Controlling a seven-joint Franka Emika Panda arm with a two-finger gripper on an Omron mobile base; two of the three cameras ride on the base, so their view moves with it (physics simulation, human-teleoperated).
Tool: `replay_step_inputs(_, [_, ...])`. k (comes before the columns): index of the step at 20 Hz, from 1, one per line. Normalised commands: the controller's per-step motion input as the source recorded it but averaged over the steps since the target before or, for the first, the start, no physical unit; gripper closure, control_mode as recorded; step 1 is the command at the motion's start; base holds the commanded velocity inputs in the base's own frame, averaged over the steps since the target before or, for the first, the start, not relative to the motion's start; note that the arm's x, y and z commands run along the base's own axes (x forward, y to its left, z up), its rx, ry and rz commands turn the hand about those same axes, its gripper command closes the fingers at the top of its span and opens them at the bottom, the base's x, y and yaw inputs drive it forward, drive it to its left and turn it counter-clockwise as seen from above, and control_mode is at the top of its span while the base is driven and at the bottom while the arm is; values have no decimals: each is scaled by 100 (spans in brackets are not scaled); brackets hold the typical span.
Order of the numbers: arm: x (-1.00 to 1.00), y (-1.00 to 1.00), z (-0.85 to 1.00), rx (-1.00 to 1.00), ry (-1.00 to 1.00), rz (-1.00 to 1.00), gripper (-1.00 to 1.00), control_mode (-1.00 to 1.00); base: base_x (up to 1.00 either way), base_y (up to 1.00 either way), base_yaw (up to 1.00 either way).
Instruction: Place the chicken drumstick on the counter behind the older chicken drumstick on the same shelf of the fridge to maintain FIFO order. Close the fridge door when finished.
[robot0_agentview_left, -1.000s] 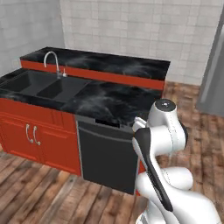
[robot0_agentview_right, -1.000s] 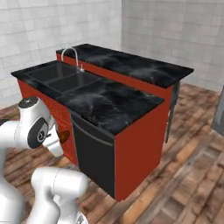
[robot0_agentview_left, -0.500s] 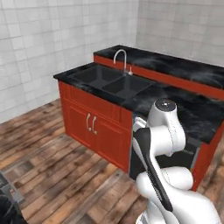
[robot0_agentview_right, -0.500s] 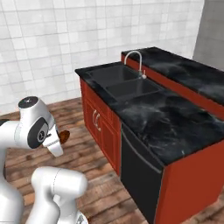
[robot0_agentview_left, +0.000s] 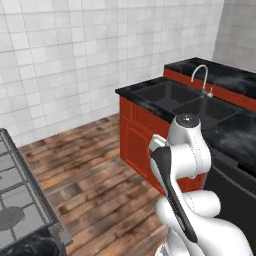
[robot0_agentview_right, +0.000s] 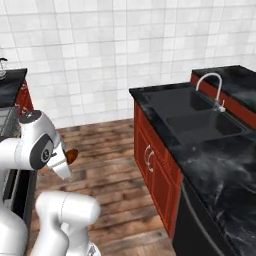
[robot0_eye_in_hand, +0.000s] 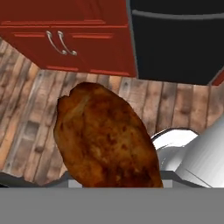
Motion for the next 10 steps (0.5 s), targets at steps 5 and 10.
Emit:
replay_step_inputs(5, [0, 0, 0, 0, 0, 0, 100, 100, 100, 0, 33])
replay_step_inputs(10, [0, 0, 0, 0, 0, 0, 100, 100, 100, -19, 20])
